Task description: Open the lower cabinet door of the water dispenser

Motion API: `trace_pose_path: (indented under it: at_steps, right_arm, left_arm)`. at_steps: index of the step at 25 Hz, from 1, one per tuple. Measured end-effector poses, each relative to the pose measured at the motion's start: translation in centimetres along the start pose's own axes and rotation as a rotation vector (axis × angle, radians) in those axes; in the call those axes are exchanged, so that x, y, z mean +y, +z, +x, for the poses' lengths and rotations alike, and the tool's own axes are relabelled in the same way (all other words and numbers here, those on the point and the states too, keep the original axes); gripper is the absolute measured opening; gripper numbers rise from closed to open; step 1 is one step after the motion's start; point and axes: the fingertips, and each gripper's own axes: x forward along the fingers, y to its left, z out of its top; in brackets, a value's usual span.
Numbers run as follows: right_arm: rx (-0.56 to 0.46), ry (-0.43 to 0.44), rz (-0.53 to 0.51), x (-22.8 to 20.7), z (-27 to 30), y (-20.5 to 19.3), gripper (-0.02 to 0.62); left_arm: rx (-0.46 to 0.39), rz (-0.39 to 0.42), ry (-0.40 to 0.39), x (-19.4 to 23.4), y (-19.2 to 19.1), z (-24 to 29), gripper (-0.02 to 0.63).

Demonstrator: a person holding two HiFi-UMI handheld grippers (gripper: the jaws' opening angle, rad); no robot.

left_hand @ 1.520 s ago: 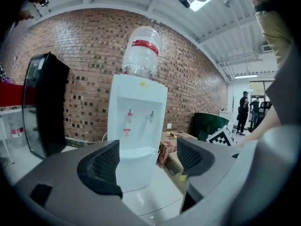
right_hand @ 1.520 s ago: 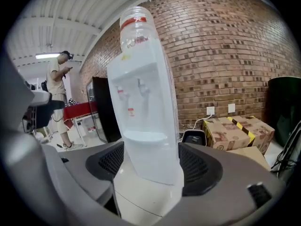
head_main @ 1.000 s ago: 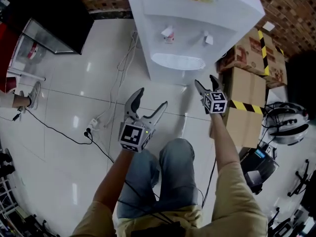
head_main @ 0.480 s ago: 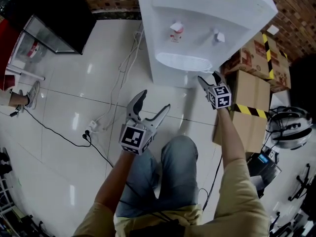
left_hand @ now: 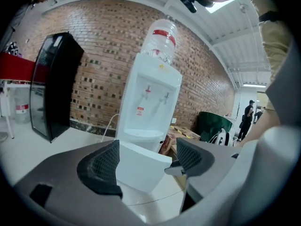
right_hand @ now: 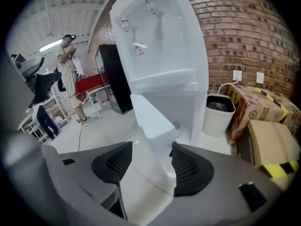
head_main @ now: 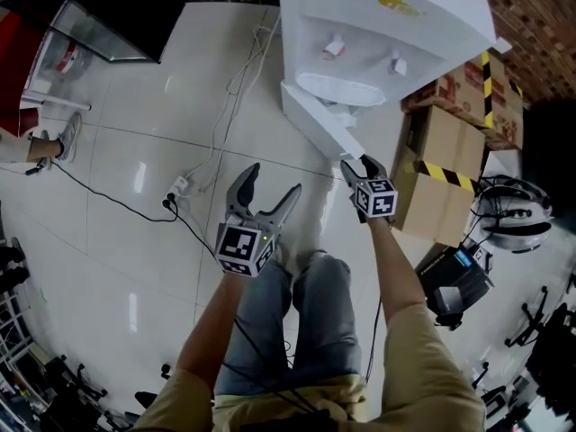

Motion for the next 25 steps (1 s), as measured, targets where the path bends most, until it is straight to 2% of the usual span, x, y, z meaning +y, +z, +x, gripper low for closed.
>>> trace_pose_path:
  at_steps: [4,8,13,18,22,25]
  right_arm:
    - [0.049,0.017,0.096,5.6,-0.4,-2.2,0.253]
    - [0.039,0.009,0.196,9.9,0.1,-3.0,0.252]
    - [0.064,0.050,0.213,15.1,1.3,-3.8,0.252]
    - [0.087,0.115,0.281,19.7,3.7,-3.4,0.257]
    - [0.057,0.131,0.343,22.1,2.6,-0.1,0.265]
    - [0.019,0.117,0.285,23.7,-2.3,4.9,0.284]
  left_arm:
    - [0.017,-0.024,0.027,-0.4,1.6,-4.0,0.367]
    - [0.021,-0.038,0.072,0.9,1.5,-7.1,0.367]
    - [0.025,-0.040,0.116,2.3,1.2,-9.3,0.367]
    - [0.038,-0.032,0.144,3.3,2.0,-12.0,0.367]
    - [0.041,-0.048,0.158,3.7,3.7,-13.9,0.367]
    - [0.053,-0.064,0.158,3.2,6.5,-15.8,0.367]
